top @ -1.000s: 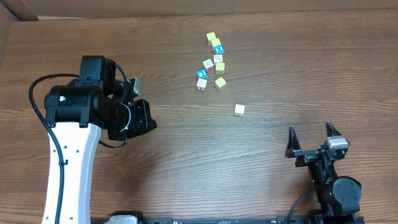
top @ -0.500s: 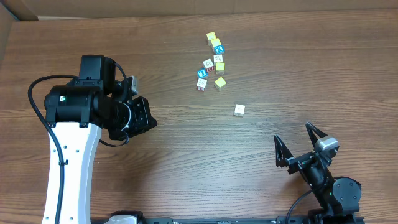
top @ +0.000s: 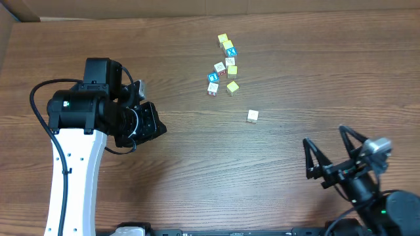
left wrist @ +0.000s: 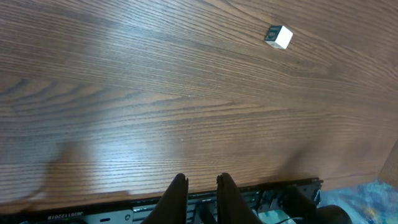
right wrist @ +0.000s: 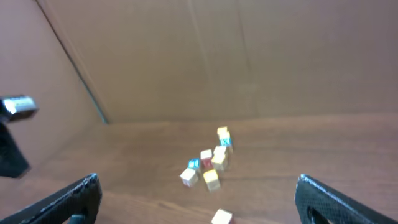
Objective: Flip 4 blocks
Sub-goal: 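Swing the right gripper over the lone block near the cluster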
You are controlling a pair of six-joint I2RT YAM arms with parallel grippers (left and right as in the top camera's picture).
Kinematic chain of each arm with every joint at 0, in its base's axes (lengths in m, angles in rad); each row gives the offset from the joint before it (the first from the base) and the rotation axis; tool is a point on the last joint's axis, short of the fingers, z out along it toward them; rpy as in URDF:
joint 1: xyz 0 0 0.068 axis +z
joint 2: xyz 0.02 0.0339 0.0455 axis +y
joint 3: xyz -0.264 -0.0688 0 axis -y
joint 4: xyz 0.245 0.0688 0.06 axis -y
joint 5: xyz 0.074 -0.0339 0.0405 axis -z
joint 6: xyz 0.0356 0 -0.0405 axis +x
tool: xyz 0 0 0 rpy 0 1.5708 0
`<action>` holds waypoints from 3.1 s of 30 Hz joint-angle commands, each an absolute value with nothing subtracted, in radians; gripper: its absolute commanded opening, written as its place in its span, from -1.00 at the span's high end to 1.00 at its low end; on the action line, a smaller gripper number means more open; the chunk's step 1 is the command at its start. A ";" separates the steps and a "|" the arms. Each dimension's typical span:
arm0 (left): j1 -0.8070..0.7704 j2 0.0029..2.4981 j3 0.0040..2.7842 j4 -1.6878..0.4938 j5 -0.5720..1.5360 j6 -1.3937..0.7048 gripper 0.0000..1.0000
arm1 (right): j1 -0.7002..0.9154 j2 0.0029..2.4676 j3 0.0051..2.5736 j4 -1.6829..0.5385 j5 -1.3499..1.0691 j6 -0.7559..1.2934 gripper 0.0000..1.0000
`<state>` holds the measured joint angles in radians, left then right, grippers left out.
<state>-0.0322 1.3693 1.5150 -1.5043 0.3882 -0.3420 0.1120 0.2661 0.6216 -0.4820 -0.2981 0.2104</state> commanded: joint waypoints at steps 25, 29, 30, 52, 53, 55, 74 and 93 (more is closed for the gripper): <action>-0.034 1.371 1.510 -1.465 0.385 -0.356 -0.99 | 0.141 1.545 1.674 -1.234 -0.568 0.315 -0.13; -0.034 1.371 1.510 -1.465 0.384 -0.356 -1.00 | 0.228 1.671 1.669 -1.235 -0.420 0.387 -0.10; -0.034 1.371 1.511 -1.465 0.384 -0.356 -1.00 | 0.255 1.702 1.669 -1.235 -0.350 0.426 -0.10; -0.034 1.371 1.510 -1.465 0.385 -0.356 -0.99 | 0.465 2.043 1.668 -0.772 -0.015 0.307 -0.72; -0.034 1.371 1.511 -1.465 0.385 -0.356 -0.99 | 0.465 2.054 1.668 -0.744 0.000 0.299 -0.72; -0.034 1.371 1.511 -1.465 0.385 -0.356 -0.99 | 0.465 2.078 1.668 -0.694 0.007 0.286 -0.74; -0.034 1.371 1.511 -1.465 0.385 -0.356 -1.00 | 0.471 2.252 1.661 -0.607 -0.005 0.261 0.01; -0.034 1.371 1.511 -1.465 0.384 -0.356 -1.00 | 0.535 1.840 1.843 -1.154 -0.256 0.421 0.54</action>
<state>-0.0322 1.3693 1.5112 -1.4666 0.3851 -0.3534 0.5087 1.8965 1.8259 -1.1057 -0.1741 0.3405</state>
